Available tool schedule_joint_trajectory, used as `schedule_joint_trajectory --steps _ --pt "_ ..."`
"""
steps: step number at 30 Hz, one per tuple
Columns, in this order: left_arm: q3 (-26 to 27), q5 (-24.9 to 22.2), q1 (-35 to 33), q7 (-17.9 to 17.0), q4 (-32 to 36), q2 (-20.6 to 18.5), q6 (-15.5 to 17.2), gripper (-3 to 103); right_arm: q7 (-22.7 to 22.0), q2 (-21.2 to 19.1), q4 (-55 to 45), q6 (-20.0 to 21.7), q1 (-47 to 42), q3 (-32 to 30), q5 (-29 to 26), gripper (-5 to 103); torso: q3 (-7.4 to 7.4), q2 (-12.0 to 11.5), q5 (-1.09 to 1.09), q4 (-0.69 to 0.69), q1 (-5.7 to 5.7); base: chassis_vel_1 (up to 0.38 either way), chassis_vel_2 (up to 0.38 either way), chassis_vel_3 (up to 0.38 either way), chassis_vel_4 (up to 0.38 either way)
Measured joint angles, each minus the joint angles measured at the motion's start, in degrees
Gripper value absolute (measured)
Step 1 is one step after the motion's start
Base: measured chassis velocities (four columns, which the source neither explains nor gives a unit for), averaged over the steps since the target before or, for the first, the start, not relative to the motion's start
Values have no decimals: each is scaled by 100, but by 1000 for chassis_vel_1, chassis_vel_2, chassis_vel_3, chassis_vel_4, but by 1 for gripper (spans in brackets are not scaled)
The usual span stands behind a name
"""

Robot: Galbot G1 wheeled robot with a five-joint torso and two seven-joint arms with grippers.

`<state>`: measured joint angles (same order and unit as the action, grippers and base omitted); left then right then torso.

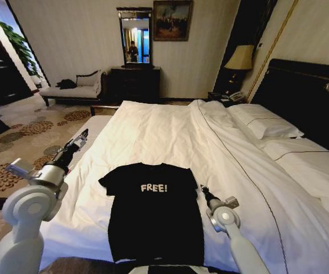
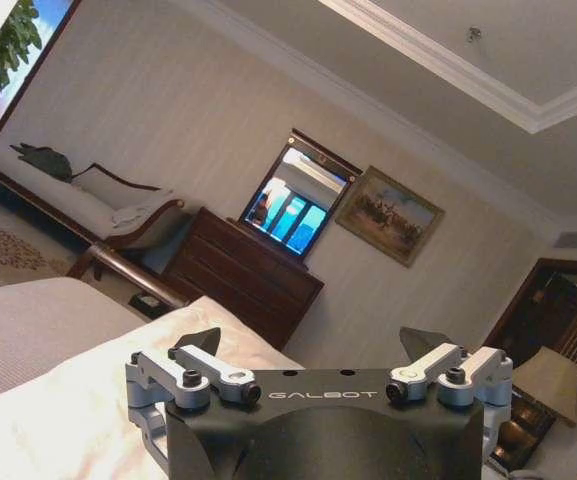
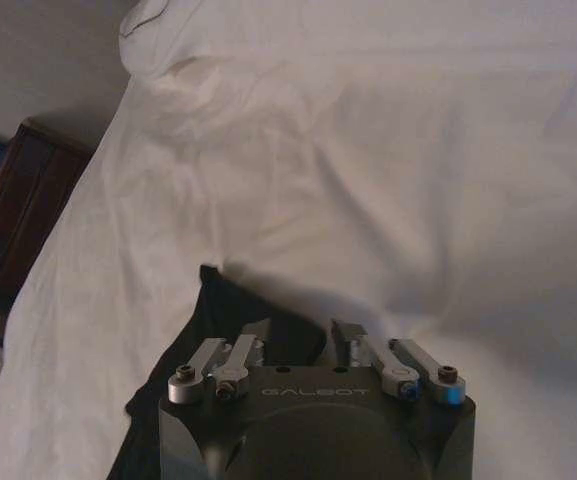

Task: Fold the clothes on the bed.

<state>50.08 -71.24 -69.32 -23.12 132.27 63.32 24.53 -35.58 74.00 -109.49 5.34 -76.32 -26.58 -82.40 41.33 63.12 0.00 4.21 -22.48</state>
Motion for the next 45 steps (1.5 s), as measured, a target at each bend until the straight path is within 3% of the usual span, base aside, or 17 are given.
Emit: schedule_joint_trajectory --steps 4,6,10,13,16,21,24,25,28,29,31,33,36,39,42,45 --pt "-18 42 -18 0 -10 19 1 100 16 50 -62 5 -25 89 -47 54 0 0 0 0 0 0 0 0 0" --pt "-22 51 -23 1 -10 26 2 100 21 60 -63 7 -24 104 -47 54 0 0 0 0 0 0 0 0 0" --pt "-37 79 -41 1 -10 50 2 100 39 98 12 23 54 166 -34 75 0 0 0 0 0 0 0 0 0" --pt "-42 87 -47 2 -9 56 2 100 43 113 105 25 126 186 -1 81 0 0 0 0 0 0 0 0 0" --pt "-45 95 -62 2 1 57 2 100 50 121 205 15 240 197 15 99 0 0 0 0 0 0 0 0 0" --pt "-21 97 -79 2 9 50 2 100 52 121 243 3 334 199 20 93 0 0 0 0 0 0 0 0 0" --pt "-16 96 -89 2 27 50 2 100 39 114 226 0 376 191 52 77 0 0 0 0 0 0 0 0 0" --pt "-16 96 -89 2 27 50 2 100 39 114 226 0 376 191 52 77 0 0 0 0 0 0 0 0 0" --pt "-19 97 -99 2 43 58 2 100 9 63 119 1 293 168 158 57 0 0 0 0 0 0 0 0 0" --pt "-19 97 -103 2 45 60 2 100 -7 45 86 1 250 163 195 57 0 0 0 0 0 0 0 0 0" --pt "-19 98 -110 2 47 62 2 100 -18 28 43 1 200 158 220 58 0 0 0 1 0 0 0 0 0" --pt "-19 100 -117 2 52 66 2 100 -23 19 -42 1 135 155 223 70 0 0 0 1 0 0 0 0 0" --pt "-24 105 -119 2 62 68 1 100 -23 30 -56 1 130 171 231 75 0 0 0 0 0 0 0 0 0" --pt "-34 109 -141 0 93 68 1 100 -21 61 16 11 209 228 273 91 0 0 0 0 0 0 0 0 0" --pt "-10 109 -176 -1 112 56 2 100 -19 65 81 13 268 247 295 98 0 0 0 0 0 0 0 0 0" --pt "39 105 -205 -3 119 39 1 100 -5 55 178 15 337 260 306 100 0 0 0 0 0 0 0 0 0"
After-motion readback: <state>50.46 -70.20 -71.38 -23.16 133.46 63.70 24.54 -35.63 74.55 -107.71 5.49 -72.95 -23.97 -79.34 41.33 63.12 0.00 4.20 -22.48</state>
